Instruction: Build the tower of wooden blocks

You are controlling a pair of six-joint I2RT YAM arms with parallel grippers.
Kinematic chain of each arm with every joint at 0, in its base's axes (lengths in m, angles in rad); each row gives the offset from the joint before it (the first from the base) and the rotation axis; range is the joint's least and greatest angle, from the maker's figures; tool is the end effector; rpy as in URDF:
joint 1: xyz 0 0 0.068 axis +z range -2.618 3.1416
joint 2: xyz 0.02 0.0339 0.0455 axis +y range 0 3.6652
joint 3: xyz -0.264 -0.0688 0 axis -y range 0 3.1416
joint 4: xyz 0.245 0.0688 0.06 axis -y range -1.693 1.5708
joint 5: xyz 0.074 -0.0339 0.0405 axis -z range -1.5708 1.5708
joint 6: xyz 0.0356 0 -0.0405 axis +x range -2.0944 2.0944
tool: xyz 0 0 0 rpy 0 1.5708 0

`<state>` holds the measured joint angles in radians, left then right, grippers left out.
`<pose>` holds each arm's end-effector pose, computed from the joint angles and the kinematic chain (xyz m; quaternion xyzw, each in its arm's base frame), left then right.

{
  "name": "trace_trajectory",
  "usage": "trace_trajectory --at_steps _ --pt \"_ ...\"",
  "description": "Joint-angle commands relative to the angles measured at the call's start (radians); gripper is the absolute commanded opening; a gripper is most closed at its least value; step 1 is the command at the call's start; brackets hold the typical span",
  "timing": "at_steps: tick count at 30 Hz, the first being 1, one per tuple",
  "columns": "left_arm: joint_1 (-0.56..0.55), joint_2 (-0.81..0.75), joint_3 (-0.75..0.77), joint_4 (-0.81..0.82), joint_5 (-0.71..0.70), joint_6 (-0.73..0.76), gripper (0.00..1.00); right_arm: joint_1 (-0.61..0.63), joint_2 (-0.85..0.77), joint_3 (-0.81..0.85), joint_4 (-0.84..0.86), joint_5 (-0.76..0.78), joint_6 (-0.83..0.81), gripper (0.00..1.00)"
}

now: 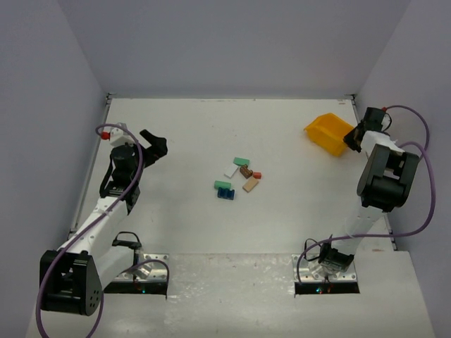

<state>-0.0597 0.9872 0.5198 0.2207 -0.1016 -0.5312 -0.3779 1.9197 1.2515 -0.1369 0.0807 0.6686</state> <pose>0.2262 -0.0099 0.2503 -0.2143 0.7586 -0.1404 0.5990 0.3852 -0.1560 0.1780 0.4762 0.7953 0.0170 0.3747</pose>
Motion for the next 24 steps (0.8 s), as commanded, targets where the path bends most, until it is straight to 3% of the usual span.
trace_trajectory --at_steps 1,4,8,13,16,19,22,24 --pt "-0.006 0.018 0.042 0.032 -0.007 0.005 1.00 -0.008 -0.029 -0.030 0.177 -0.061 0.060 0.08" --pt "-0.006 0.040 0.047 0.048 0.017 0.007 1.00 -0.009 -0.050 -0.063 0.224 -0.057 0.049 0.10" --pt "-0.006 0.094 0.067 0.052 0.054 0.003 1.00 -0.007 -0.096 -0.135 0.268 -0.024 0.047 0.22" --pt "-0.007 0.156 0.086 0.056 0.087 -0.015 1.00 -0.008 -0.133 -0.181 0.309 -0.041 0.038 0.46" --pt "-0.018 0.205 0.106 0.054 0.132 -0.015 1.00 -0.007 -0.149 -0.188 0.334 -0.092 -0.011 0.70" --pt "-0.057 0.260 0.139 0.055 0.161 -0.020 1.00 -0.003 -0.188 -0.198 0.360 -0.169 -0.050 0.86" --pt "-0.122 0.325 0.208 -0.010 0.173 0.005 1.00 0.013 -0.237 -0.205 0.357 -0.220 -0.103 0.99" --pt "-0.163 0.375 0.249 -0.052 0.145 0.022 1.00 0.052 -0.287 -0.206 0.321 -0.230 -0.171 0.99"
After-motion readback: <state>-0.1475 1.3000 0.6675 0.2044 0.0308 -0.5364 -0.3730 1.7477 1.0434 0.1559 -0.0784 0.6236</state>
